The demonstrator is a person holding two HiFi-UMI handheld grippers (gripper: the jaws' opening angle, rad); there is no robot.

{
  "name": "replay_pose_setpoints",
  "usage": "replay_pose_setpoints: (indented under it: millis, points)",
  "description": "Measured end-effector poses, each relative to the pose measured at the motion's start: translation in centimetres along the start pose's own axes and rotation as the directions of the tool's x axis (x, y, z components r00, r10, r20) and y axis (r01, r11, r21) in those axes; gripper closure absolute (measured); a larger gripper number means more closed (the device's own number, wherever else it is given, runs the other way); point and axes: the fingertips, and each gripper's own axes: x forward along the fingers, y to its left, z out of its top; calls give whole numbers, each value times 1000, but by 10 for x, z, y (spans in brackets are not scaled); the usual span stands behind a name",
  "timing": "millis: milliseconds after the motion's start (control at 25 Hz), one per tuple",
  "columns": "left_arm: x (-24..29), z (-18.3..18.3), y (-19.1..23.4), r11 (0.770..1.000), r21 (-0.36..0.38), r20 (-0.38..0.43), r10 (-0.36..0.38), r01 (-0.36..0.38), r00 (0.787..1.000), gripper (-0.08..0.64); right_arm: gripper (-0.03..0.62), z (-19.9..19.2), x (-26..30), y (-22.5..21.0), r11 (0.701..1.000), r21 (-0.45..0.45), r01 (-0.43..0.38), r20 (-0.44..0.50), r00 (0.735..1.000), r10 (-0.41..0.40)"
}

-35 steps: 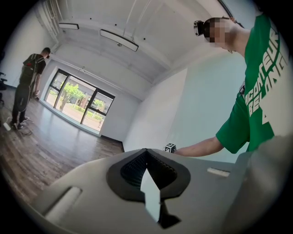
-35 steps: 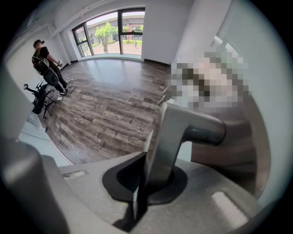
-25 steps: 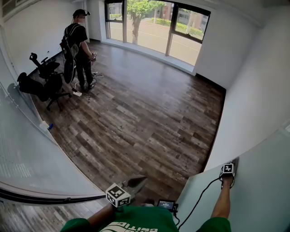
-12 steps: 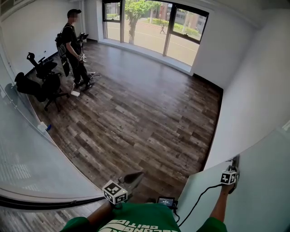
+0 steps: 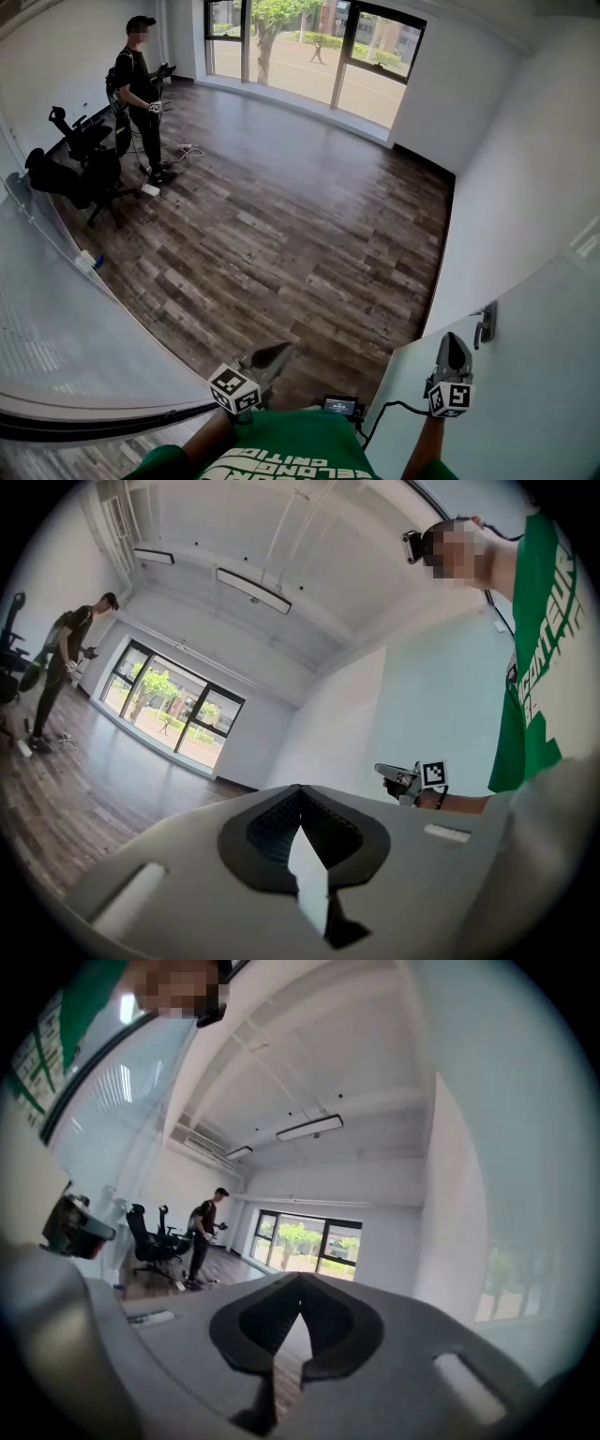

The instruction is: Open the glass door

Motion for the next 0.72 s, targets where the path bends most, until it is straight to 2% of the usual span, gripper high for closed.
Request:
replay_pose_setpoints:
  millis: [160,360,480,720]
  points:
    - [-14,1,-9,999,-3,2,-37,37,999,543,600,18,-26,65,992,77,-101,41,994,98]
    - [-31,-6,-17,996,-20,-17,-85,85,996,543,600,23,-63,115,988,79,-133,29,991,131]
    - [-35,-6,-18,995,-9,-31,-101,101,994,543,600,15,-75,132,988,46,-145,2,989,145]
    - [-24,-7,-31,996,3,-46,-89,89,995,543,600,13,-82,132,978,99,-184,10,983,184]
